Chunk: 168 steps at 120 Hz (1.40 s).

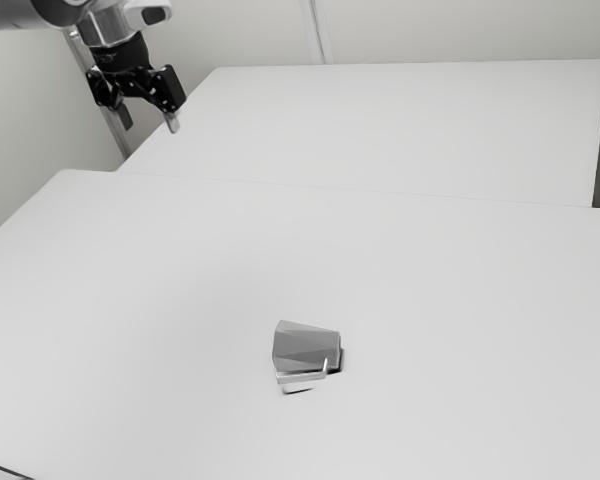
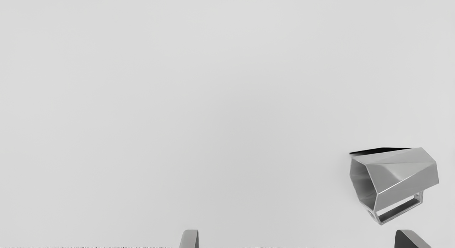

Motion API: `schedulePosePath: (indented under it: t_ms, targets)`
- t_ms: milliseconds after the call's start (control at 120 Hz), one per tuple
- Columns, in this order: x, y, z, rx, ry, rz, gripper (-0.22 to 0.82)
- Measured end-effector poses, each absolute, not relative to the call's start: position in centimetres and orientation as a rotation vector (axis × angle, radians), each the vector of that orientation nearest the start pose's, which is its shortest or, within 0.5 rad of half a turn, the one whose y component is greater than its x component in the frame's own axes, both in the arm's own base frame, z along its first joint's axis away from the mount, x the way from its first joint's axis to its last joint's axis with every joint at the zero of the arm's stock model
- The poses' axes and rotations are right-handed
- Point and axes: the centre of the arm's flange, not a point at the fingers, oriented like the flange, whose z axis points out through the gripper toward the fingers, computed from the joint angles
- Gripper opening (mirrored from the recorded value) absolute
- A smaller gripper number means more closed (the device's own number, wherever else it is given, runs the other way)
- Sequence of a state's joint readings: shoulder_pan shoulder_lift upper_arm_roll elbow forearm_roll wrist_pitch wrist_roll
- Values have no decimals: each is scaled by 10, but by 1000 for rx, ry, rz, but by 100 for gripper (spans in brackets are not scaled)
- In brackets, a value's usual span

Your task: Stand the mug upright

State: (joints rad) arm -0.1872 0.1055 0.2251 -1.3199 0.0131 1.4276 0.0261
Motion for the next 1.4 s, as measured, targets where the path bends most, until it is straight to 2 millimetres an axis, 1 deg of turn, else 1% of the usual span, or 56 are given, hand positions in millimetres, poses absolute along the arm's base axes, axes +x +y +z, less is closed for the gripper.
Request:
schedulePosePath:
  t_ms: [92,142,167,217,300,383,433,475,517,583,650,708,758,808,900,992,1033,1100,1175,1292,1400]
  targets:
    - [569,11,668,-3131,-6,13,60]
    - [570,9,650,-3169,-1,56,60]
    - [569,9,636,-3194,-4,91,60]
    - [571,13,596,-3266,-19,168,60]
    - [568,29,526,-3417,-100,264,60]
    - [551,52,450,-3619,-281,335,60]
    - [538,63,413,-3744,-422,330,60]
    - [525,67,384,-3843,-542,316,60]
    - [511,66,355,-3932,-667,298,60]
    - [492,55,318,-4041,-815,240,60]
    - [471,37,287,-4124,-935,168,60]
    - [455,23,267,-4177,-1013,73,60]
    - [446,16,256,-4209,-1038,-32,60]
    - [442,14,250,-4234,-1024,-155,60]
    - [437,13,247,-4264,-934,-377,60]
    - [430,6,241,-4283,-823,-531,60]
    - [428,0,239,-4293,-758,-580,60]
    - [418,-10,233,-4305,-670,-623,60]
    - [412,-19,231,-4309,-563,-693,60]
    - [412,-21,232,-4292,-424,-834,60]
    - [413,-22,232,-4269,-333,-952,60]
